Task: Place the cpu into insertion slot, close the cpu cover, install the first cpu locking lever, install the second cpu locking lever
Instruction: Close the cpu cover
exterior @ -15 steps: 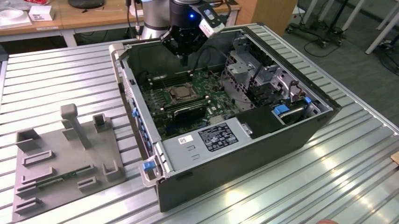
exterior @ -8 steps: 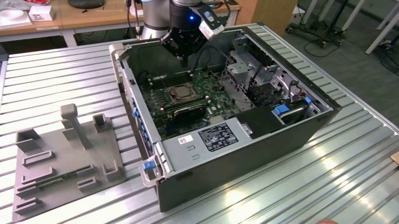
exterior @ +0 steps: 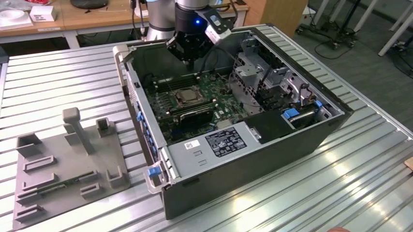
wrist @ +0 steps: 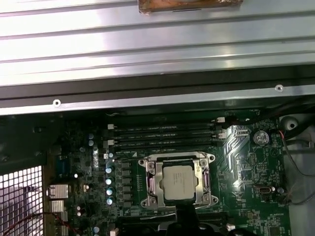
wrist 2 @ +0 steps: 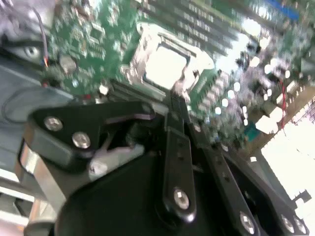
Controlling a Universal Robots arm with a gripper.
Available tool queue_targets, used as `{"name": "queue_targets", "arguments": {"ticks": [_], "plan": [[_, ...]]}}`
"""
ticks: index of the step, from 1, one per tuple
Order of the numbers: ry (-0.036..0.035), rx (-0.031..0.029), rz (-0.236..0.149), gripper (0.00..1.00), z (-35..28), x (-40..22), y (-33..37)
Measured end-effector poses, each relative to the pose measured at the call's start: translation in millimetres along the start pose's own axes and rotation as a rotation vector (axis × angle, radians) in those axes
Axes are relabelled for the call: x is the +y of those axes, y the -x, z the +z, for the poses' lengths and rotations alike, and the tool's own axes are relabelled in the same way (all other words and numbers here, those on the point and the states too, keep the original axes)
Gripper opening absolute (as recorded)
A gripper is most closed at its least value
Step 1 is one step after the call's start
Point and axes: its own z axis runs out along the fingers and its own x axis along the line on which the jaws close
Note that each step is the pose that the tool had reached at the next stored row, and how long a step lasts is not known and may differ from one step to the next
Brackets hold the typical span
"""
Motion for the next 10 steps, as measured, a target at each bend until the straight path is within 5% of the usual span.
{"name": "queue_targets", "arguments": {"ticks": [2,10], "plan": [[0.0018,-0.0040,0.000,0.10,0.8,-0.3,-3.9],[0.0015,-0.0044,0.000,0.10,11.7,-4.2,-5.6]]}}
